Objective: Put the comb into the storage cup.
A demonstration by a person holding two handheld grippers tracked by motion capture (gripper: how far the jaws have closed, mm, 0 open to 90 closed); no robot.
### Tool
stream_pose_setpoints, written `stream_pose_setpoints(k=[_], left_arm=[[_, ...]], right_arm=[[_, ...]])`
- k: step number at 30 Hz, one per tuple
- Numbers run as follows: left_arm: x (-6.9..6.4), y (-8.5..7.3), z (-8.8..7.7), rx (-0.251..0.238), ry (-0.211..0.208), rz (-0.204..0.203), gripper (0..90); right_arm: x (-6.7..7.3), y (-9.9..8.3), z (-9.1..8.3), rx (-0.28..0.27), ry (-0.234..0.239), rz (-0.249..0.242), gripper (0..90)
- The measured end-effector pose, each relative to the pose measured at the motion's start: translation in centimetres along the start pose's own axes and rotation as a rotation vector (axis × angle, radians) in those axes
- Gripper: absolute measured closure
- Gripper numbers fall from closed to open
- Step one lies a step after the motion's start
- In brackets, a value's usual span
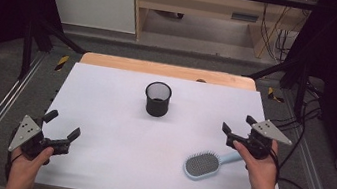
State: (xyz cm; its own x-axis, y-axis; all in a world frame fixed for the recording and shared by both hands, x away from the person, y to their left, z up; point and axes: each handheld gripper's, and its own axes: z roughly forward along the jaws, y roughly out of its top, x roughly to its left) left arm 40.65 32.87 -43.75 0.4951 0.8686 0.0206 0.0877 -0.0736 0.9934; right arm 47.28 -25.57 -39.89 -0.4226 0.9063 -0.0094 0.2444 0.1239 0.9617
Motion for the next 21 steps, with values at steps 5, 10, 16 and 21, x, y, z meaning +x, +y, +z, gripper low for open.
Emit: stream_pose_setpoints(k=[5,10,16,21], left_arm=[[-0.1,0.0,0.1,0.002,-0.005,0.001,0.9],[0.0,0.0,0.0,0.001,-0.003,-0.001,0.9],[0.0,-0.1,0.0,0.002,0.0,-0.004,0.9],[0.0,-0.1,0.1,0.003,0.0,-0.004,0.9]], right_arm=[[-0.4,1.2,1.1,0.027,-0.002,-0.008,14.1],[-0.8,1.7,2.1,0.05,-0.004,-0.004,16.2],[-1.1,2.0,2.7,0.06,-0.01,-0.006,27.1],[-1.2,1.8,3.1,0.113,-0.006,-0.023,52.3]])
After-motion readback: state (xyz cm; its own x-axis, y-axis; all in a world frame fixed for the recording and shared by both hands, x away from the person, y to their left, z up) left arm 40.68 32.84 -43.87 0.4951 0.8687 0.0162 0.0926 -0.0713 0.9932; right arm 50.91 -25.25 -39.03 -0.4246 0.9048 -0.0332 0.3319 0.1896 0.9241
